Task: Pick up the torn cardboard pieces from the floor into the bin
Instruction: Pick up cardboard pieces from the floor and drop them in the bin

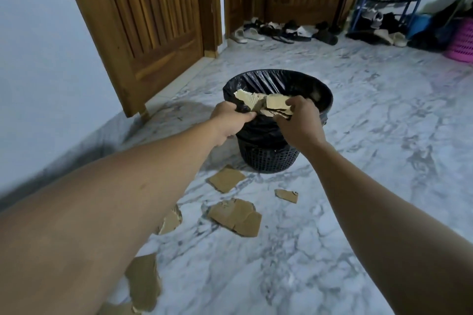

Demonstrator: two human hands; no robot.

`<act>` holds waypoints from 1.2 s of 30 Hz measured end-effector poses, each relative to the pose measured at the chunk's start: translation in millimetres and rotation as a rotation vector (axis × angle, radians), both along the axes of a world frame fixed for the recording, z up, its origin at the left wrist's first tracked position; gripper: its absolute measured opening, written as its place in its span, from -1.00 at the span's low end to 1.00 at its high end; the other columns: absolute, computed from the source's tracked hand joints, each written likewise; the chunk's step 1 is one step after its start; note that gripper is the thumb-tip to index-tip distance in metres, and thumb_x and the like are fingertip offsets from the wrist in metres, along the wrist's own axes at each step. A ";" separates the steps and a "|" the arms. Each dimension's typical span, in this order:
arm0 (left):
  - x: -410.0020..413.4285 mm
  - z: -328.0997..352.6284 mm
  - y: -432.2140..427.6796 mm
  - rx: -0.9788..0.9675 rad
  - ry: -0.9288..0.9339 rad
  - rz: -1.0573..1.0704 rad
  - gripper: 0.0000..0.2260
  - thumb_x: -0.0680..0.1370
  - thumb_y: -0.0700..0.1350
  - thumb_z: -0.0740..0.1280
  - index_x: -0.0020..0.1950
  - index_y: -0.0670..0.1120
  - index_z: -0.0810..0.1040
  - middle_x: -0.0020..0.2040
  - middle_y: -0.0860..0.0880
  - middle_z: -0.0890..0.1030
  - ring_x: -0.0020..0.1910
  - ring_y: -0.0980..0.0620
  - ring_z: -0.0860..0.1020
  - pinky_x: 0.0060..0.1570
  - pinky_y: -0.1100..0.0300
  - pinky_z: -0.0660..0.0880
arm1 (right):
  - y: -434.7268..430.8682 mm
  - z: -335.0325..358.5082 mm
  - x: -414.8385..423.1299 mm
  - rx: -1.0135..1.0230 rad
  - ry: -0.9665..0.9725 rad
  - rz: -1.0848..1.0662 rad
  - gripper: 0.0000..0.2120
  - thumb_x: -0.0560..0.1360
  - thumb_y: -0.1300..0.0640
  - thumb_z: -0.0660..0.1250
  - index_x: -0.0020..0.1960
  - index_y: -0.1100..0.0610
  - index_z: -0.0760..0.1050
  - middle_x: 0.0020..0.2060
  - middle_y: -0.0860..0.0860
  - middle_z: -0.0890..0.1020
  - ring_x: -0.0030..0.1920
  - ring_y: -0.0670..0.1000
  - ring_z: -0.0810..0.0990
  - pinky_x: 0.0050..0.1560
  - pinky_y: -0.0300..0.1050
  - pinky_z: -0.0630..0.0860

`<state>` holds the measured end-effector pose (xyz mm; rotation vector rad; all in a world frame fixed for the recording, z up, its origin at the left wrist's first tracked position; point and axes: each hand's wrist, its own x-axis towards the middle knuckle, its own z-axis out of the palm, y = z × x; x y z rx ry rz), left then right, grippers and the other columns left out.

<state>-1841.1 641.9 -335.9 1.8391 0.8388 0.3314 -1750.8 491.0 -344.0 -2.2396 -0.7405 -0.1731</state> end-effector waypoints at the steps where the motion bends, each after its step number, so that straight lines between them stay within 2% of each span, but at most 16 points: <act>1: -6.8 0.6 -0.9 0.002 0.013 -0.017 -0.33 0.50 0.08 0.47 0.50 -0.11 0.30 0.26 -0.06 0.49 0.07 -0.06 0.53 -0.11 0.10 0.48 | 5.0 2.6 -5.2 0.009 -0.020 0.007 -0.58 0.53 0.08 0.44 0.33 0.19 0.48 0.25 0.14 0.50 0.19 0.13 0.53 0.14 -0.02 0.51; 3: -18.6 2.6 2.0 0.025 0.040 -0.029 -0.41 0.51 0.06 0.45 0.46 -0.08 0.33 0.14 -0.05 0.51 -0.03 -0.06 0.54 -0.21 0.08 0.48 | 24.0 8.4 -18.8 0.029 -0.048 0.043 -0.70 0.56 0.13 0.39 0.27 0.19 0.52 0.22 0.13 0.52 0.06 0.08 0.55 -0.01 -0.08 0.48; 5: -35.8 4.8 11.8 0.111 0.093 0.021 -0.45 0.54 -0.03 0.42 0.46 -0.06 0.29 0.20 -0.10 0.52 -0.10 -0.05 0.54 -0.26 0.12 0.49 | 53.2 9.9 -37.9 0.037 -0.061 0.122 -0.74 0.57 0.13 0.36 0.23 0.17 0.53 0.17 0.11 0.56 0.00 0.07 0.56 -0.08 -0.08 0.49; 7: -67.0 7.1 27.8 0.220 0.165 0.088 -0.39 0.55 -0.09 0.38 0.53 -0.06 0.18 0.28 -0.16 0.50 -0.15 -0.04 0.54 -0.38 0.22 0.44 | 91.9 5.9 -63.9 0.043 -0.018 0.208 -0.74 0.57 0.12 0.35 0.23 0.17 0.52 0.16 0.10 0.57 0.05 0.09 0.58 -0.05 -0.04 0.54; 10: -140.8 7.8 62.1 0.325 0.252 0.209 -0.30 0.50 0.04 0.44 0.53 -0.07 0.18 0.31 -0.12 0.47 0.06 -0.11 0.56 -0.24 0.18 0.52 | 151.8 -1.5 -121.1 0.029 0.095 0.363 -0.73 0.56 0.16 0.33 0.24 0.19 0.50 0.13 0.12 0.59 0.06 0.10 0.58 0.01 -0.05 0.55; 12: -205.3 6.4 84.3 0.396 0.350 0.313 -0.32 0.47 0.09 0.45 0.47 -0.08 0.24 0.27 -0.11 0.48 0.08 -0.14 0.56 -0.11 0.06 0.60 | 183.6 -7.6 -173.2 0.002 0.169 0.474 -0.74 0.54 0.20 0.33 0.23 0.20 0.50 0.11 0.15 0.61 0.10 0.14 0.58 0.01 -0.09 0.48; 14: -265.0 -0.6 100.9 0.397 0.430 0.382 -0.32 0.47 0.11 0.45 0.47 -0.11 0.25 0.27 -0.13 0.49 0.03 -0.15 0.57 -0.15 0.03 0.60 | 202.3 -17.0 -224.4 -0.032 0.221 0.554 -0.70 0.56 0.16 0.35 0.27 0.19 0.48 0.17 0.16 0.60 0.18 0.16 0.58 0.09 -0.05 0.49; 16: -322.6 -11.7 107.9 0.365 0.500 0.432 -0.33 0.47 0.12 0.45 0.45 -0.14 0.28 0.27 -0.12 0.52 -0.01 -0.14 0.60 -0.22 0.11 0.54 | 212.2 -30.9 -278.1 -0.074 0.240 0.652 -0.68 0.58 0.10 0.35 0.30 0.17 0.47 0.21 0.14 0.57 0.20 0.15 0.57 0.13 -0.02 0.50; 19: -397.5 -45.3 99.5 0.359 0.608 0.478 -0.34 0.50 0.10 0.43 0.48 -0.17 0.30 0.38 -0.14 0.46 0.22 -0.13 0.52 0.03 0.15 0.48 | 208.8 -64.5 -346.6 -0.173 0.247 0.793 -0.69 0.59 0.09 0.34 0.30 0.15 0.47 0.23 0.13 0.52 0.20 0.13 0.55 0.11 -0.04 0.48; 22: -469.3 -78.6 77.9 0.333 0.664 0.477 -0.48 0.49 0.08 0.44 0.33 -0.18 0.44 0.25 -0.14 0.56 0.08 -0.06 0.56 -0.05 0.14 0.52 | 189.5 -102.5 -405.5 -0.318 0.235 0.904 -0.72 0.60 0.10 0.32 0.27 0.16 0.47 0.24 0.14 0.51 0.21 0.15 0.52 0.08 -0.05 0.44; 25: -545.7 -107.5 52.5 0.233 0.737 0.533 -0.53 0.46 0.00 0.46 0.31 -0.15 0.48 0.21 -0.13 0.58 0.17 -0.13 0.56 0.14 0.08 0.50 | 158.4 -139.6 -455.2 -0.431 0.224 0.994 -0.68 0.58 0.05 0.35 0.29 0.14 0.48 0.23 0.12 0.53 0.19 0.13 0.54 0.12 -0.02 0.49; 27: -602.9 -123.3 38.1 0.198 0.783 0.595 -0.50 0.44 0.05 0.46 0.31 -0.11 0.48 0.20 -0.12 0.58 0.17 -0.14 0.56 0.17 0.05 0.51 | 137.3 -158.3 -487.2 -0.507 0.221 1.042 -0.67 0.57 0.02 0.36 0.28 0.13 0.49 0.23 0.10 0.54 0.15 0.11 0.56 0.11 -0.01 0.52; 30: -680.1 -148.2 29.7 0.109 0.892 0.691 -0.49 0.37 0.22 0.44 0.15 -0.09 0.53 0.09 -0.11 0.61 0.08 -0.15 0.59 0.12 0.02 0.54 | 110.6 -177.8 -527.5 -0.604 0.223 1.094 -0.71 0.57 0.00 0.33 0.22 0.13 0.52 0.17 0.11 0.55 0.14 0.14 0.55 0.05 -0.02 0.51; 33: -767.5 -227.4 53.3 0.018 1.006 0.757 -0.46 0.38 0.42 0.29 0.06 -0.01 0.52 0.09 -0.09 0.60 0.07 -0.16 0.57 0.06 -0.03 0.53 | 93.6 -182.9 -569.5 -0.668 0.195 1.181 -0.72 0.56 -0.02 0.35 0.19 0.11 0.54 0.15 0.11 0.57 0.14 0.14 0.55 0.01 -0.07 0.48; 34: -787.1 -244.9 56.5 0.022 1.014 0.736 -0.41 0.37 0.49 0.19 0.07 0.02 0.53 0.12 -0.08 0.61 0.07 -0.16 0.57 0.05 -0.06 0.52 | 90.3 -183.8 -584.4 -0.682 0.156 1.218 -0.69 0.57 -0.03 0.35 0.24 0.09 0.53 0.19 0.09 0.55 0.18 0.13 0.54 0.07 -0.05 0.49; 36: -802.2 -258.1 50.7 0.067 1.041 0.620 -0.37 0.39 0.45 0.04 0.19 0.07 0.53 0.23 -0.11 0.57 0.19 -0.17 0.53 0.14 -0.08 0.48 | 86.2 -184.5 -613.8 -0.702 0.061 1.290 -0.64 0.58 -0.03 0.35 0.33 0.05 0.46 0.25 0.06 0.49 0.25 0.12 0.50 0.17 0.02 0.50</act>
